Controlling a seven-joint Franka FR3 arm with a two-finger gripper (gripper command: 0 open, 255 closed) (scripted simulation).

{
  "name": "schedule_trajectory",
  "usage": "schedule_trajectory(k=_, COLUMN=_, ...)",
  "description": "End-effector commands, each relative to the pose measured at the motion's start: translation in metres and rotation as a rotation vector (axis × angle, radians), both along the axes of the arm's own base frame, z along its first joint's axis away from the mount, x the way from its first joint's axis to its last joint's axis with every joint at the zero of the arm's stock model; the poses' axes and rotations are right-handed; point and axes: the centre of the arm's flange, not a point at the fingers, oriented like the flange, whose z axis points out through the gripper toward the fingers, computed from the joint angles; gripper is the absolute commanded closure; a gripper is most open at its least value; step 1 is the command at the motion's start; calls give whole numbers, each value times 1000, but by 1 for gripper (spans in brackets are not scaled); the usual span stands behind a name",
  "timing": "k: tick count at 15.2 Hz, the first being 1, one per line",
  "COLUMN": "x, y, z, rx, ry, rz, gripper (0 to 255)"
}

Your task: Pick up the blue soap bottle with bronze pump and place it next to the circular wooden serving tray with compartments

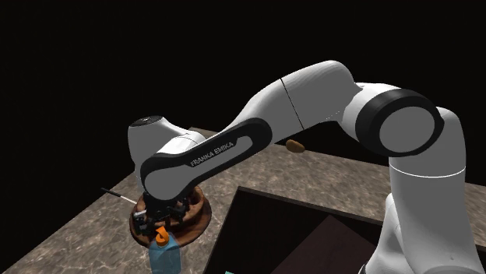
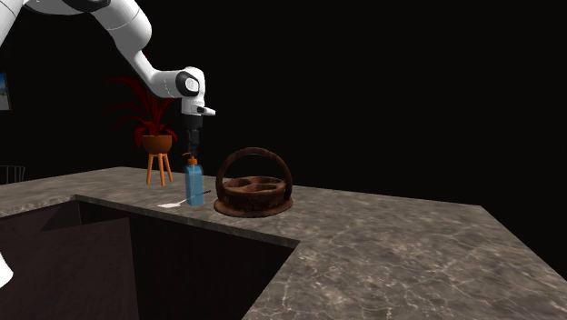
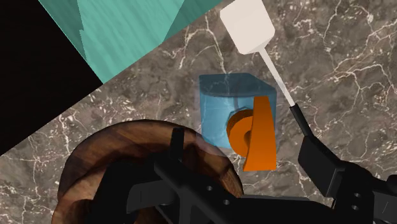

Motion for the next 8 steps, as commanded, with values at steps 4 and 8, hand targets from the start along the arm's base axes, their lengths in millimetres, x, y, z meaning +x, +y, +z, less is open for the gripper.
schedule_trajectory(k=4, x=2, y=0, z=26, rx=0, ry=0, rz=0, gripper=0)
schedule_trajectory(k=8, x=4, y=1, z=50, rx=0, ry=0, rz=0, gripper=0)
